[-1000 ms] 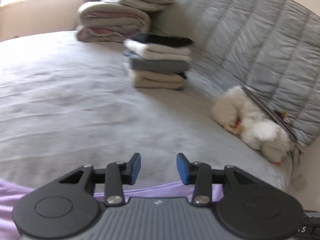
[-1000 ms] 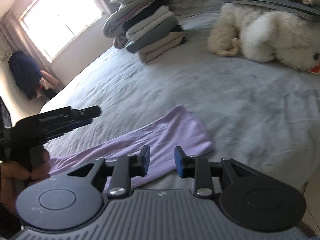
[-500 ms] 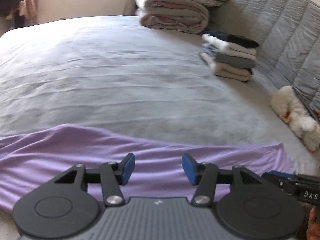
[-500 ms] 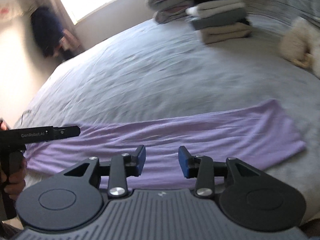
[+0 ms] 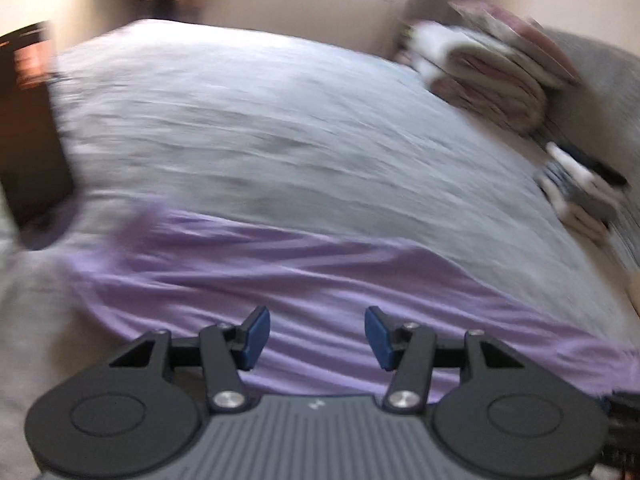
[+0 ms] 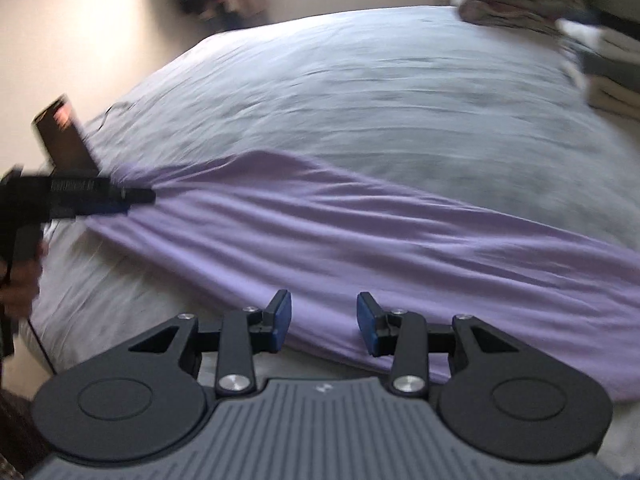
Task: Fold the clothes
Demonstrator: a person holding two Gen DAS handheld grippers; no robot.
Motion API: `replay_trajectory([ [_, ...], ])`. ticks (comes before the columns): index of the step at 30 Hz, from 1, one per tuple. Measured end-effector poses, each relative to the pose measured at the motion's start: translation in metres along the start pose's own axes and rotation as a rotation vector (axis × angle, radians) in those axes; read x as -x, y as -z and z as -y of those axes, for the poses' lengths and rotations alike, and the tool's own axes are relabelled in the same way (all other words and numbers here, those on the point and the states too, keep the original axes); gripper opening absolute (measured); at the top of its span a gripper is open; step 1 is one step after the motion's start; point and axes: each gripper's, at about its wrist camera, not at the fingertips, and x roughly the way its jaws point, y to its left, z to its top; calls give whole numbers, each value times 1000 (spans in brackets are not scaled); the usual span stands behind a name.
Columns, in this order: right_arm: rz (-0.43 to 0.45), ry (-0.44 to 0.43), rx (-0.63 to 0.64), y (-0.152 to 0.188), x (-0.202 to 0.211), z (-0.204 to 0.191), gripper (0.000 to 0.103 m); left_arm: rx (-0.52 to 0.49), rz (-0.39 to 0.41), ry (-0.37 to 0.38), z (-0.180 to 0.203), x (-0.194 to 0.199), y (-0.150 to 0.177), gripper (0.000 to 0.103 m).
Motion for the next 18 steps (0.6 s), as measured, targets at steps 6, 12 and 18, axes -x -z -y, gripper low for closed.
replay_trajectory([
  [6, -34, -64, 94, -7, -28, -43, 41, 144, 75, -110, -75, 15, -8, 53],
  [12, -59, -152, 167, -36, -52, -77, 41, 350, 38, -6, -129, 7, -8, 51],
  [18, -83, -243, 162, -93, -85, -109, 41, 470, 55, 32, -148, -7, 0, 35],
])
